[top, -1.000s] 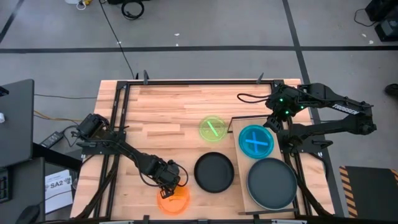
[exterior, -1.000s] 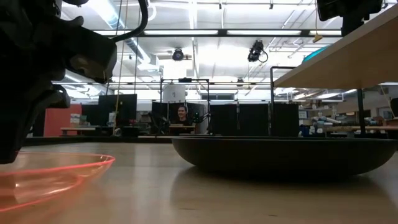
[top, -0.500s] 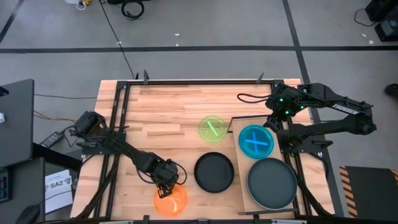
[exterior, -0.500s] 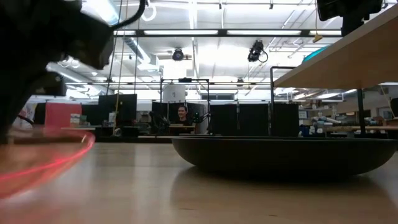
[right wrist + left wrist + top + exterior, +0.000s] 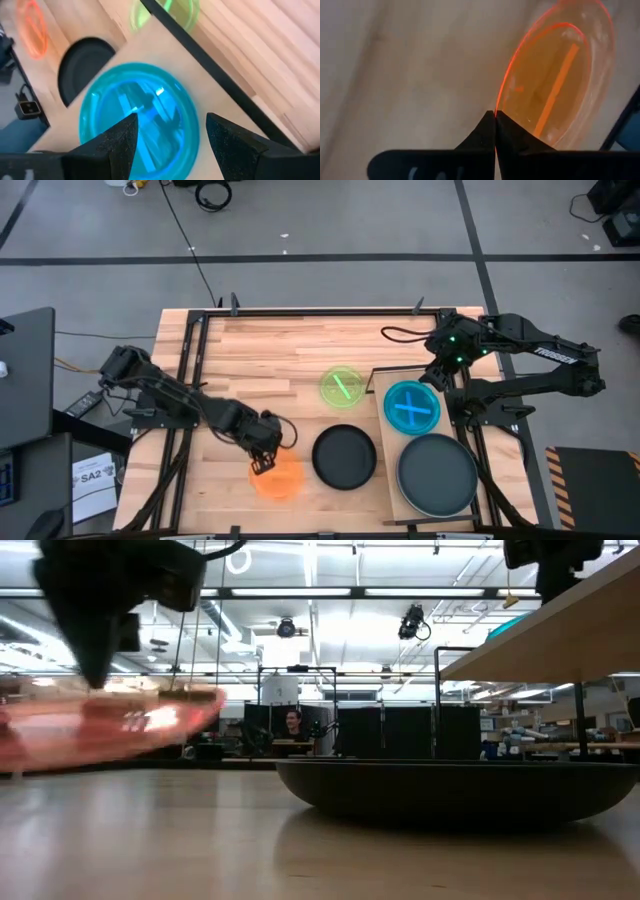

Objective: Place and stack plates onto a shelf
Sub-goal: Stack the orange plate on top of the blue plate on the shelf

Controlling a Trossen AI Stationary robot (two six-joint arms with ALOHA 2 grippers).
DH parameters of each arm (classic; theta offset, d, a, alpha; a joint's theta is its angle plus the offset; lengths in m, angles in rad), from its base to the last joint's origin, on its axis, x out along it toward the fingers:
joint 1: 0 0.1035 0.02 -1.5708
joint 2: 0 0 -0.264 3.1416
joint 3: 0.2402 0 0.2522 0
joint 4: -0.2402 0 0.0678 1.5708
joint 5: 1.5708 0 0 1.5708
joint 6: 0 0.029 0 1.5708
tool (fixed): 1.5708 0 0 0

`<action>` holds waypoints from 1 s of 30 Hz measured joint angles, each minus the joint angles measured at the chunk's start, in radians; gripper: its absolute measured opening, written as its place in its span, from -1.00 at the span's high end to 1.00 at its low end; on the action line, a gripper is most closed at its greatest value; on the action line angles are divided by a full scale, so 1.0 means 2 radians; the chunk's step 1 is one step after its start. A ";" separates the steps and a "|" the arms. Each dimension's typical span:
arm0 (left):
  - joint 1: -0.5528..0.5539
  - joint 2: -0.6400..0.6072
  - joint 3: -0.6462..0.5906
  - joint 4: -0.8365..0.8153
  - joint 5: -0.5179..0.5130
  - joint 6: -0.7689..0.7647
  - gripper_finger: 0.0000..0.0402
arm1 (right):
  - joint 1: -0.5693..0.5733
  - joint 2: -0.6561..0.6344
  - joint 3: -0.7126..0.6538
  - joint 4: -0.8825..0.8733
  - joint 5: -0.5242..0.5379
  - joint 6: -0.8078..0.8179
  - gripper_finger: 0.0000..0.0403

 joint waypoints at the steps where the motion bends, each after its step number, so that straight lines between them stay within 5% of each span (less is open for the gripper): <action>1: 0.009 -0.008 0.000 -0.005 -0.005 0.005 1.00 | 0.000 0.000 0.000 0.007 0.000 0.000 -0.19; 14: 0.166 -0.050 0.000 0.022 -0.073 0.089 1.00 | 0.000 0.014 0.000 0.170 0.009 0.000 -0.19; 30: 0.314 -0.049 0.000 0.172 -0.087 0.113 1.00 | 0.000 0.143 0.000 0.383 0.084 -0.015 -0.19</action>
